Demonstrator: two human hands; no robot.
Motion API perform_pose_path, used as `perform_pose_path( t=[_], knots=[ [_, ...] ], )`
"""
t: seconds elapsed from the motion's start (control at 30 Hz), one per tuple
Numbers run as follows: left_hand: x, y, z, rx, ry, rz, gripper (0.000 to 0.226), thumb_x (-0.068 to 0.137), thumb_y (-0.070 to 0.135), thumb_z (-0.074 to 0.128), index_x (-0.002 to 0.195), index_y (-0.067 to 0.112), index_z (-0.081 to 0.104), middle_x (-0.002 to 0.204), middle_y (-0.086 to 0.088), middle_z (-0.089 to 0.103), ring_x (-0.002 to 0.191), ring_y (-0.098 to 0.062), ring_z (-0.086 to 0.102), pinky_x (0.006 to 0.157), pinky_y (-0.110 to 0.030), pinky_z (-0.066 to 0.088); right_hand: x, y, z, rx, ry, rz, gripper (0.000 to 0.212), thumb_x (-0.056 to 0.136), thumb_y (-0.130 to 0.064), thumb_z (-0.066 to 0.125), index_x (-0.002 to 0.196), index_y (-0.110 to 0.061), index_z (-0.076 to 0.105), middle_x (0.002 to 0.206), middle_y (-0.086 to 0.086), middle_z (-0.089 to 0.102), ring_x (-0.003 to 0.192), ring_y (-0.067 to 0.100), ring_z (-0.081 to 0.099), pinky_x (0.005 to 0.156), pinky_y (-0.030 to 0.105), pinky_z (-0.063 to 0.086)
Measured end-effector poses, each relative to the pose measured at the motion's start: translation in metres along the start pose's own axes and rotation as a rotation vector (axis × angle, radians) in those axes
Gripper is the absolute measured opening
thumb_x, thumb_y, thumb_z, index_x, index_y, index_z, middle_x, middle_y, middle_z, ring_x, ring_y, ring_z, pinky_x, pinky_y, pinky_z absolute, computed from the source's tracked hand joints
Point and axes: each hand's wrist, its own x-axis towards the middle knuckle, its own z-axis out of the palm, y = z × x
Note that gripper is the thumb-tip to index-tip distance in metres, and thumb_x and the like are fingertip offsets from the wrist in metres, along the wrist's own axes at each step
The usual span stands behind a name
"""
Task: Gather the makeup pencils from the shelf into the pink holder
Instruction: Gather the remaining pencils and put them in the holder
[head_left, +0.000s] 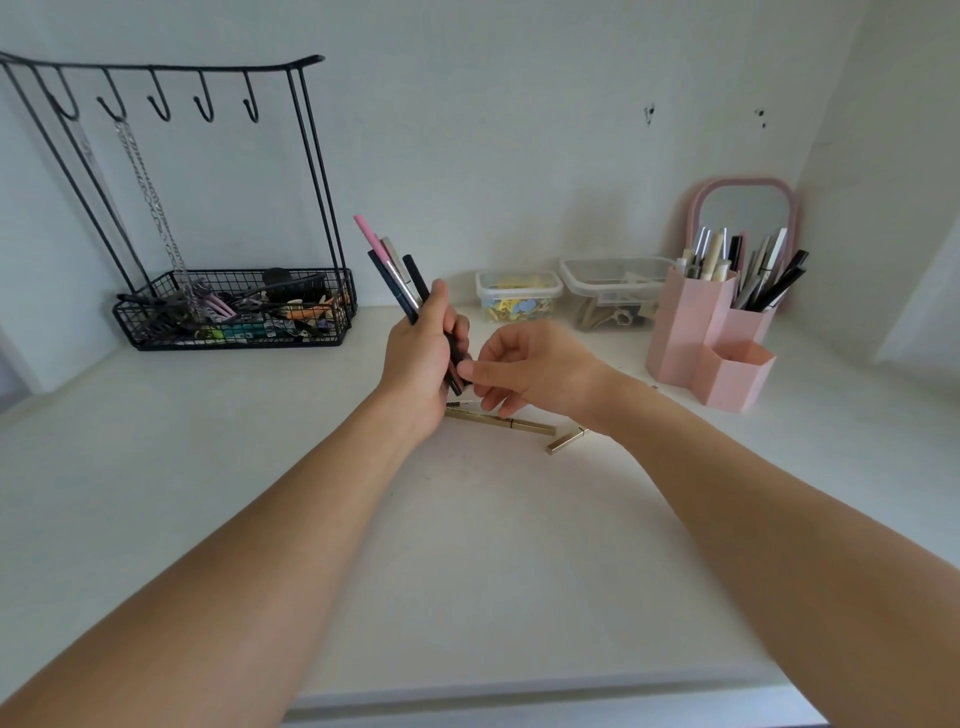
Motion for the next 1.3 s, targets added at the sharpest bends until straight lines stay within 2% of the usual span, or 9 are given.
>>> perform_pose_path(
  t=[0.23, 0.4, 0.57, 0.63, 0.77, 0.93, 1.13, 1.23, 1.3],
  knots=[
    [0.000, 0.003, 0.001, -0.199, -0.045, -0.051, 0.046, 0.103, 0.043, 0.052, 0.066, 0.018, 0.039, 0.057, 0.002, 0.049, 0.047, -0.013, 0.046, 0.052, -0.025, 0.045, -0.001, 0.002, 0.002, 0.063, -0.061, 0.043, 0.021, 0.090, -0.022, 0.070, 0.087, -0.002, 0.064, 0.087, 0.015, 0.071, 0.078, 0.021, 0.070, 0.068, 0.026, 0.059],
    [-0.001, 0.002, 0.001, -0.164, -0.033, -0.036, 0.045, 0.098, 0.046, 0.061, 0.068, 0.018, 0.044, 0.060, 0.002, 0.053, 0.053, -0.014, 0.051, 0.060, -0.027, 0.050, -0.001, 0.007, 0.005, 0.222, -0.051, 0.048, 0.013, 0.085, -0.008, 0.075, 0.085, 0.002, 0.066, 0.082, 0.016, 0.069, 0.081, 0.025, 0.068, 0.081, 0.030, 0.060],
    [-0.002, 0.004, 0.003, -0.151, -0.005, -0.027, 0.046, 0.099, 0.049, 0.056, 0.068, 0.018, 0.045, 0.059, 0.002, 0.057, 0.052, -0.014, 0.056, 0.058, -0.027, 0.053, -0.002, 0.005, 0.005, 0.324, -0.047, 0.071, 0.013, 0.082, 0.000, 0.075, 0.090, 0.005, 0.066, 0.087, 0.019, 0.068, 0.085, 0.026, 0.070, 0.082, 0.029, 0.060],
    [-0.001, 0.006, 0.000, -0.159, -0.020, -0.032, 0.047, 0.100, 0.052, 0.053, 0.068, 0.019, 0.041, 0.054, 0.004, 0.046, 0.047, -0.014, 0.050, 0.053, -0.026, 0.049, -0.001, 0.002, -0.003, 0.229, -0.007, 0.070, 0.018, 0.079, -0.003, 0.078, 0.093, 0.004, 0.067, 0.084, 0.016, 0.070, 0.079, 0.021, 0.070, 0.076, 0.026, 0.060],
    [0.002, 0.009, -0.007, -0.149, 0.005, -0.089, 0.052, 0.100, 0.054, 0.053, 0.063, 0.023, 0.034, 0.049, 0.006, 0.025, 0.037, -0.011, 0.024, 0.040, -0.021, 0.027, 0.004, 0.002, -0.026, -0.448, 0.098, -0.039, 0.020, 0.072, -0.016, 0.085, 0.088, -0.009, 0.075, 0.072, -0.004, 0.067, 0.052, -0.005, 0.055, 0.059, 0.012, 0.045],
    [0.009, 0.012, -0.016, -0.125, -0.010, -0.144, 0.051, 0.099, 0.043, 0.055, 0.058, 0.024, 0.031, 0.046, 0.006, 0.025, 0.037, -0.010, 0.019, 0.038, -0.022, 0.014, 0.005, 0.010, -0.036, -0.772, 0.025, -0.048, 0.014, 0.074, -0.024, 0.084, 0.084, -0.015, 0.078, 0.079, -0.005, 0.072, 0.070, 0.005, 0.061, 0.058, 0.006, 0.040],
    [0.012, 0.006, -0.016, -0.114, 0.078, -0.149, 0.044, 0.101, 0.042, 0.056, 0.066, 0.022, 0.039, 0.046, 0.006, 0.045, 0.038, -0.010, 0.042, 0.035, -0.017, 0.029, 0.009, 0.017, -0.039, -0.808, 0.026, -0.046, 0.012, 0.084, -0.025, 0.075, 0.086, -0.013, 0.079, 0.078, 0.000, 0.071, 0.063, 0.004, 0.053, 0.056, 0.010, 0.038],
    [0.014, 0.002, -0.015, -0.112, 0.073, -0.129, 0.044, 0.101, 0.045, 0.057, 0.068, 0.021, 0.041, 0.046, 0.007, 0.036, 0.036, -0.009, 0.032, 0.036, -0.017, 0.027, 0.010, 0.015, -0.043, -0.728, 0.099, -0.031, 0.014, 0.089, -0.022, 0.068, 0.082, -0.012, 0.074, 0.069, -0.003, 0.064, 0.062, 0.008, 0.054, 0.062, 0.018, 0.043],
    [0.013, 0.001, -0.014, -0.073, 0.031, -0.130, 0.042, 0.100, 0.044, 0.057, 0.068, 0.021, 0.043, 0.048, 0.008, 0.028, 0.036, -0.008, 0.022, 0.035, -0.019, 0.019, 0.010, 0.009, -0.045, -0.469, 0.173, -0.023, 0.018, 0.092, -0.018, 0.065, 0.080, -0.004, 0.069, 0.064, 0.001, 0.060, 0.055, 0.010, 0.050, 0.059, 0.021, 0.044]
  ],
)
